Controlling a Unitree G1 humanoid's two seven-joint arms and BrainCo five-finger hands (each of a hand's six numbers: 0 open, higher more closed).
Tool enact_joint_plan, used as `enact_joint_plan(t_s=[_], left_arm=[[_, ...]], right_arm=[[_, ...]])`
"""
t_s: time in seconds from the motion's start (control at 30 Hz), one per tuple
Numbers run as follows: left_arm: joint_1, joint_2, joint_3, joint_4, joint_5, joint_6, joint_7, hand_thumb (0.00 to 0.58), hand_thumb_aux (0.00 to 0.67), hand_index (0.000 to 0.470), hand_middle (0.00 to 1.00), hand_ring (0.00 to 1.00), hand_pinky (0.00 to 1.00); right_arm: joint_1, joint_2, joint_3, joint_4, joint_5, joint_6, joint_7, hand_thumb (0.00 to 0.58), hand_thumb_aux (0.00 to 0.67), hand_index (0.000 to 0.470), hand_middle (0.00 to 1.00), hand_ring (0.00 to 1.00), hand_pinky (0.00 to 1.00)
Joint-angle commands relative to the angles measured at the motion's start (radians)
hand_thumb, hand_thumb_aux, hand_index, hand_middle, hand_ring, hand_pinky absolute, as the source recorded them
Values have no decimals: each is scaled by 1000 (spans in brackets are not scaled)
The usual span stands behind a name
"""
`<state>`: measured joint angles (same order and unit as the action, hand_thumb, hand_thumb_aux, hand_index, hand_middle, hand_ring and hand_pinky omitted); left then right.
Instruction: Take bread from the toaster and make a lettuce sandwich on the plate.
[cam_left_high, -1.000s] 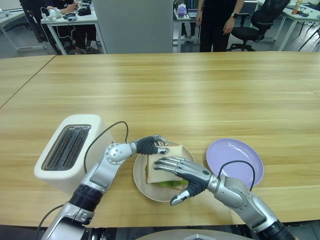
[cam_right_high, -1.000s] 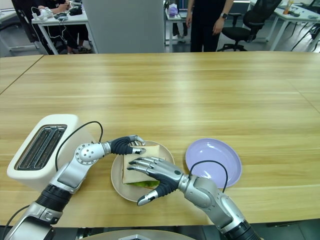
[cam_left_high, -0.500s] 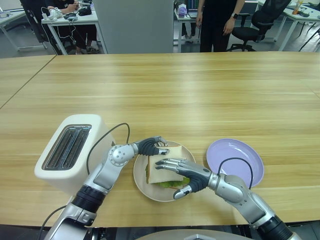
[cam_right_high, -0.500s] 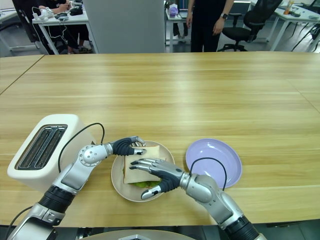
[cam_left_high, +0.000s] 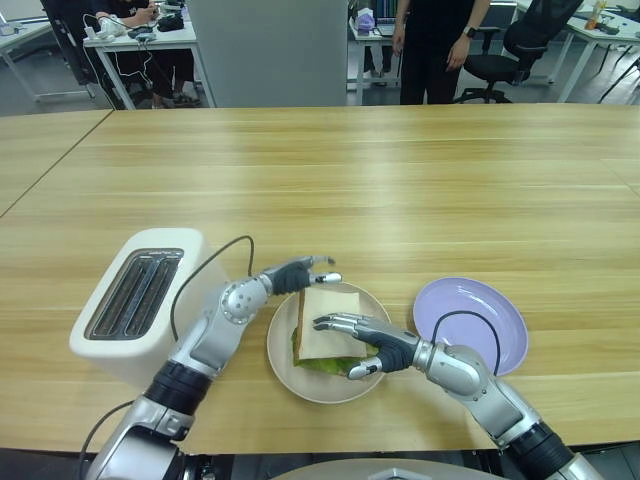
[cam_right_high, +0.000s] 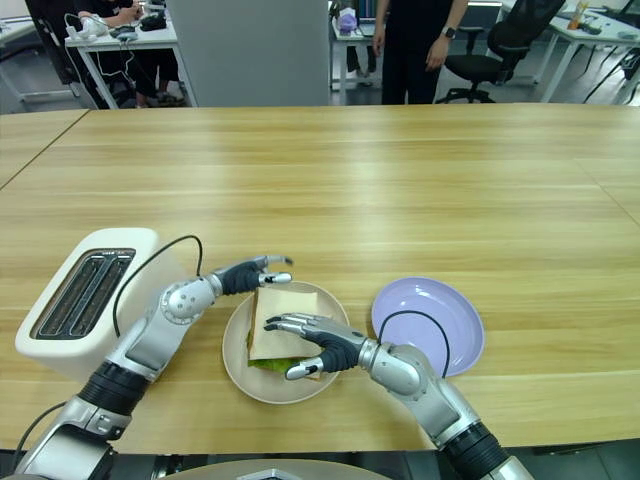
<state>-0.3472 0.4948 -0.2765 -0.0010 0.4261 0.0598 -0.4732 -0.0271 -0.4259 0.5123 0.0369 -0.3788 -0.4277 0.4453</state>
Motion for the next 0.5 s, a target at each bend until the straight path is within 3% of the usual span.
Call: enact_joint_plan(t_s=[0.03,0.4,0.43,0.47,0.5], left_arm=[[-41,15,40,-56,47,24,48,0,0,0,1000,1000,1000],[-141,16,106,-117,265,75,300,0,0,0,1000,1000,1000],[-146,8,115,-124,270,76,325,0,0,0,984,984,984],[-146,-6,129,-137,264,80,343,0,0,0,875,875,875],[-144,-18,138,-150,259,85,355,0,0,0,827,827,827]], right_arm=[[24,-18,24,60,-24,50,48,0,0,0,0,0,0],[26,-19,20,68,-22,47,43,0,0,0,0,0,0],[24,-17,20,74,-24,45,39,0,0,0,0,0,0],[23,-13,19,79,-27,45,33,0,0,0,0,0,0],[22,-10,17,82,-28,45,27,0,0,0,0,0,0]])
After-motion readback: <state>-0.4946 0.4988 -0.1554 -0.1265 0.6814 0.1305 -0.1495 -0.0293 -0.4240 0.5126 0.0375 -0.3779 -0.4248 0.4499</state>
